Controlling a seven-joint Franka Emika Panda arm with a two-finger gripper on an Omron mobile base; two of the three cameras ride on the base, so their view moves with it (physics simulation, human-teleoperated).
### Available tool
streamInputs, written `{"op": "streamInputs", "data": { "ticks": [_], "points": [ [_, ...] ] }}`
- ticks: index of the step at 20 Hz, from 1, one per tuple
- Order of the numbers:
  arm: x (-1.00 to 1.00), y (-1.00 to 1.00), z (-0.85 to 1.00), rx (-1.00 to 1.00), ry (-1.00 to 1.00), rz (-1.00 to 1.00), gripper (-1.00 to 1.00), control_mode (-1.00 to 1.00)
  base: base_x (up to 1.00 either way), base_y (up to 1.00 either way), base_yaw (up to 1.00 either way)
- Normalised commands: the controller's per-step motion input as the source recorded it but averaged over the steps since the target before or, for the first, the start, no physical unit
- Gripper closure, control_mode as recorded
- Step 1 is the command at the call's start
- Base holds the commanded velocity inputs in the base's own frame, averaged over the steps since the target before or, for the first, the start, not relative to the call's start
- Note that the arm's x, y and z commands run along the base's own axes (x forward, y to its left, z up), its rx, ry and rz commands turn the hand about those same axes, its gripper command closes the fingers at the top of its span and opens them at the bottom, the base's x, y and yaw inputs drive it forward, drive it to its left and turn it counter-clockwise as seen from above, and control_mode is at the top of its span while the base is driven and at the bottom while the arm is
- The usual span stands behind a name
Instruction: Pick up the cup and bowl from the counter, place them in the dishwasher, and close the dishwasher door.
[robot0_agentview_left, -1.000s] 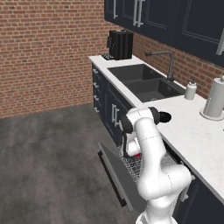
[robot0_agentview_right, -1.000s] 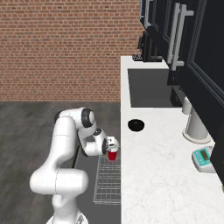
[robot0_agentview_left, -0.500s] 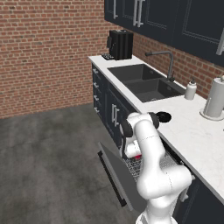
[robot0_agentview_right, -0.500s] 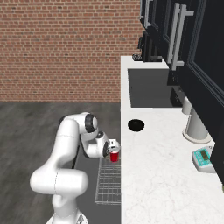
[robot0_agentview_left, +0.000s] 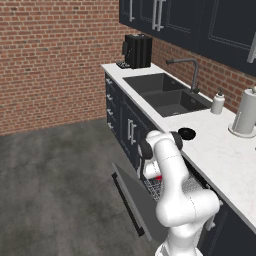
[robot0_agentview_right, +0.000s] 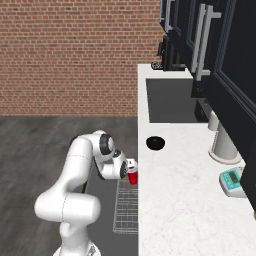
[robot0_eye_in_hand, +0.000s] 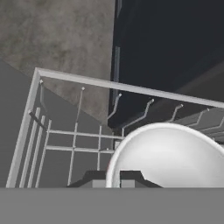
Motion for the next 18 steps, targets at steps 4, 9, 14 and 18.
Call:
{"op": "streamInputs", "data": {
  "ticks": [4,9,14,18],
  "points": [
    [0.0,0.02,-0.15,0.0,0.0,0.0,-1.0,-1.0,0.0,0.0,0.0],
    [0.0,0.0,0.0,0.0,0.0,0.0,-1.0,-1.0,0.0,0.0,0.0],
    [0.0,0.0,0.05,0.0,0.0,0.0,-1.0,-1.0,0.0,0.0,0.0],
    [-0.01,0.08,0.32,0.0,0.0,0.0,-1.0,-1.0,0.0,0.0,0.0]
  ]
}}
